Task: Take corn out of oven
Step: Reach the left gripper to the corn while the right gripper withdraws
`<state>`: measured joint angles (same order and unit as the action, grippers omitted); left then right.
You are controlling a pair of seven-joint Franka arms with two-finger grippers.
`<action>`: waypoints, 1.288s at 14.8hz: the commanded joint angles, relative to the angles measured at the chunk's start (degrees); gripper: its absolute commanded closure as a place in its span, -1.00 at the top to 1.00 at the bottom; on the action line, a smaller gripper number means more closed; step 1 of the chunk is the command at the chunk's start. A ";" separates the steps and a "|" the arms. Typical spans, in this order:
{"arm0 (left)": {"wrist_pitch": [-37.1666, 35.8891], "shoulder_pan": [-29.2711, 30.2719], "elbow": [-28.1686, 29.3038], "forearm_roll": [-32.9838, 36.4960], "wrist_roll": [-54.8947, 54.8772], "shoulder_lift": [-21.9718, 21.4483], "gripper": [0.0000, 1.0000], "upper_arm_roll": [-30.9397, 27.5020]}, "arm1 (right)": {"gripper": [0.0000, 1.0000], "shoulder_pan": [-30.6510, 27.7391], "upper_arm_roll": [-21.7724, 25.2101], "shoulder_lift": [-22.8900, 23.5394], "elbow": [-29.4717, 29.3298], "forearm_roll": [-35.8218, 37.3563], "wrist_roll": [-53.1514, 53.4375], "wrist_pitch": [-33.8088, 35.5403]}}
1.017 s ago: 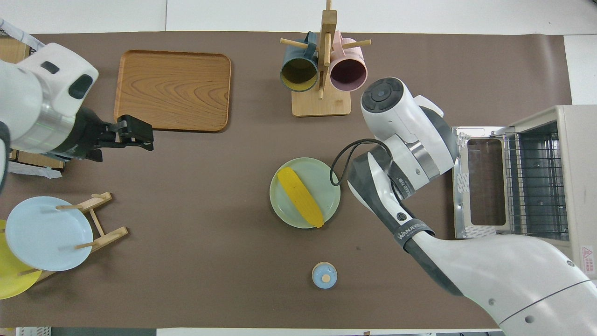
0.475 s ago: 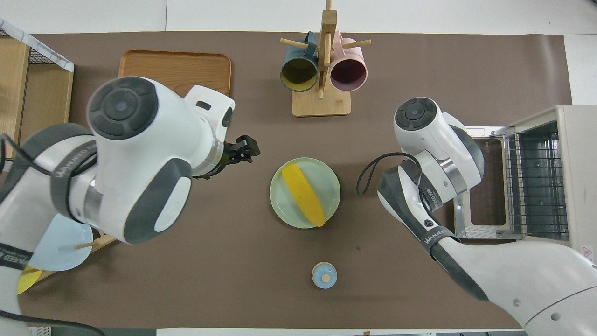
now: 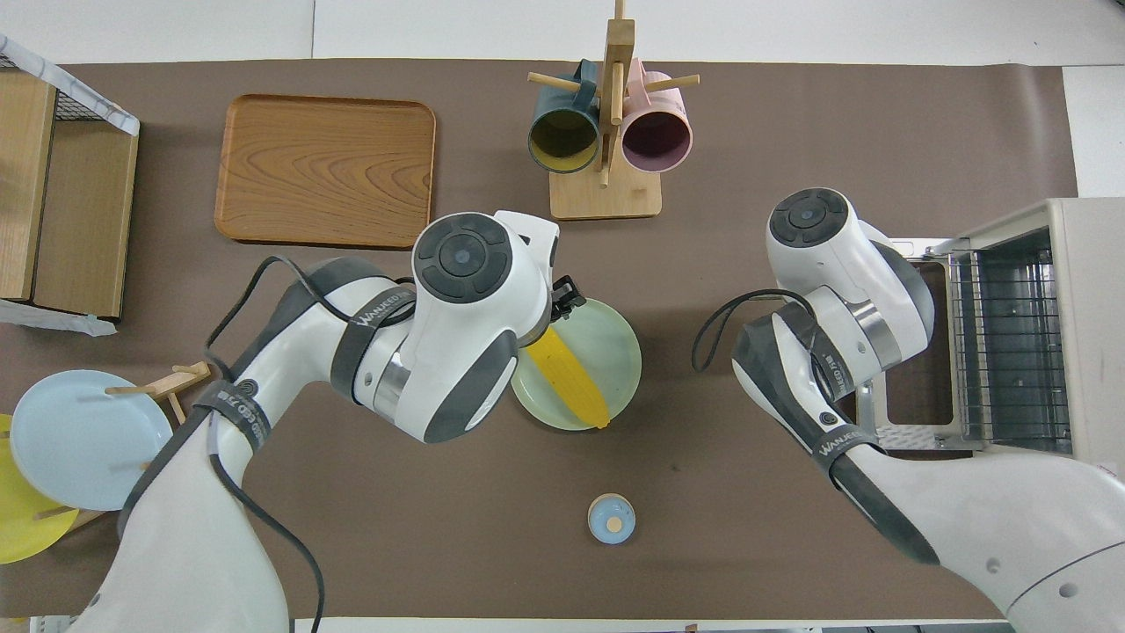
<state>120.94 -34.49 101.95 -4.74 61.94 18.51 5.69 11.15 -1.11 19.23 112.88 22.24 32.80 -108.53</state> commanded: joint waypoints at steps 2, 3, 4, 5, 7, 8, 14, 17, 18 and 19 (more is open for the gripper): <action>1.93 -2.77 0.53 0.26 2.66 3.28 1.00 -1.12 | -1.00 -2.89 -0.91 -1.92 2.26 2.36 -2.83 -1.16; 2.45 -3.03 1.05 0.26 4.66 3.55 1.00 -1.12 | -1.00 -2.89 -0.91 -1.92 2.26 3.24 -2.83 -0.98; 3.33 -3.12 1.49 0.26 7.21 3.81 1.00 -1.12 | -1.00 -2.89 -0.91 -1.92 2.26 3.51 -2.83 -0.89; 4.03 -3.13 1.93 0.26 9.41 3.81 1.00 -1.12 | -1.00 -3.24 -0.91 -1.92 2.17 3.60 -3.00 -0.81; 6.66 -3.39 2.81 0.26 9.96 3.90 1.00 -1.12 | -1.00 -3.51 -0.91 -2.87 1.47 3.95 -4.75 -0.28; 8.42 -3.56 3.60 0.26 10.04 3.99 1.00 -1.12 | -1.00 -3.51 -0.91 -4.10 0.60 4.73 -7.11 1.29; 9.84 -3.92 4.75 0.26 9.78 3.99 0.70 -1.12 | -1.00 -8.68 -1.00 -12.72 -1.96 4.74 -20.04 7.02; 9.23 -3.83 4.57 0.35 9.08 3.99 -0.86 -1.12 | -1.00 -12.02 -1.00 -14.56 -1.87 4.39 -25.40 7.10; 9.22 -3.83 4.66 0.35 8.47 3.99 -1.00 -1.12 | -1.00 -13.16 -1.09 -15.01 -1.87 4.21 -27.24 7.11; 8.96 -3.92 4.57 0.35 8.46 3.90 -1.00 -1.12 | -1.00 -14.13 -1.09 -15.53 -1.87 3.69 -29.17 7.02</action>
<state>129.34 -37.31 105.37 -4.71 70.78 23.16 5.61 -0.35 -1.73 3.48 110.53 24.98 7.20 -100.59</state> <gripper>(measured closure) 0.454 0.991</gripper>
